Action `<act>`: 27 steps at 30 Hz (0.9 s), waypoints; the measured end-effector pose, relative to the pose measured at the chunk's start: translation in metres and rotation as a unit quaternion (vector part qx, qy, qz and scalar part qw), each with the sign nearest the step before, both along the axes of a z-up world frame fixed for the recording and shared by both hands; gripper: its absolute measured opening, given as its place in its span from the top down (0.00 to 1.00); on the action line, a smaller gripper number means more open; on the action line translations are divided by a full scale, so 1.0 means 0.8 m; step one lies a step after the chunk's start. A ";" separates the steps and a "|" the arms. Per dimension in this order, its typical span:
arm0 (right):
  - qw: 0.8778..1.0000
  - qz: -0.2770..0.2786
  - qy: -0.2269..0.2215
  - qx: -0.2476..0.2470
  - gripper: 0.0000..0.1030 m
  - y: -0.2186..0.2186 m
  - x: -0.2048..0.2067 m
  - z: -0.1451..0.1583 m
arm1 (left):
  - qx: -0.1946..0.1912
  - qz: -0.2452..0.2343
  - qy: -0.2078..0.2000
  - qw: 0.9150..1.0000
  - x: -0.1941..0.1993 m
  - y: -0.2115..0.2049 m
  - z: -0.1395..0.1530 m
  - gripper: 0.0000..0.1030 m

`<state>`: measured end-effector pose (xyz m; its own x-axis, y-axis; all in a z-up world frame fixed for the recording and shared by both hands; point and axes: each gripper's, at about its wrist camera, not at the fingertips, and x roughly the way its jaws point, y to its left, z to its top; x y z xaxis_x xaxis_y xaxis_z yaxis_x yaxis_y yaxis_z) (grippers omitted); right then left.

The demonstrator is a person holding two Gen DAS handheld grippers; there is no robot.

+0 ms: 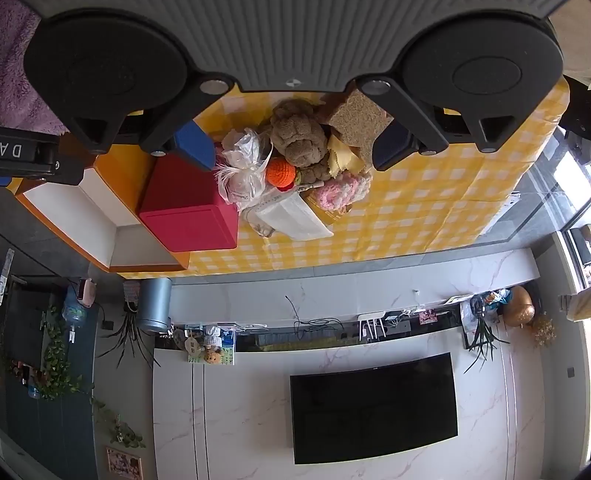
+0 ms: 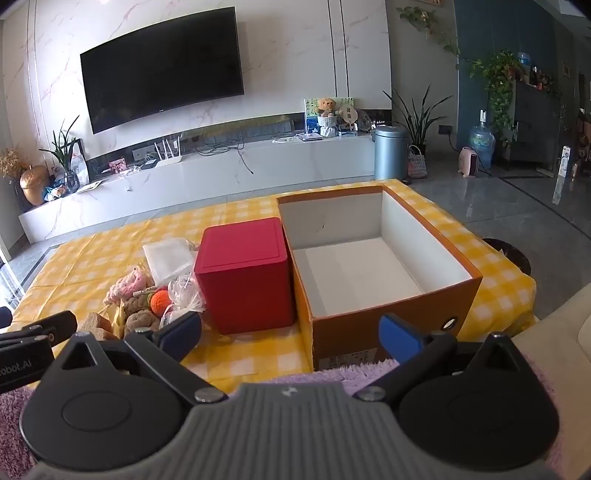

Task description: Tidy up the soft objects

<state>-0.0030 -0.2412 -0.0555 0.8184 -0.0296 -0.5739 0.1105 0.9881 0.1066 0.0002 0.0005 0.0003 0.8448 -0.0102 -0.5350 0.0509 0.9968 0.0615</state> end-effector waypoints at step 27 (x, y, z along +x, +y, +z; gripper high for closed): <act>1.000 0.003 -0.003 -0.014 0.02 0.010 -0.007 0.003 | -0.006 0.001 0.008 1.000 -0.004 0.004 -0.016 0.00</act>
<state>-0.0090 -0.2331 -0.0529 0.8217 -0.0398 -0.5685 0.1037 0.9914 0.0804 -0.0029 0.0035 -0.0125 0.8367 -0.0153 -0.5475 0.0499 0.9976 0.0484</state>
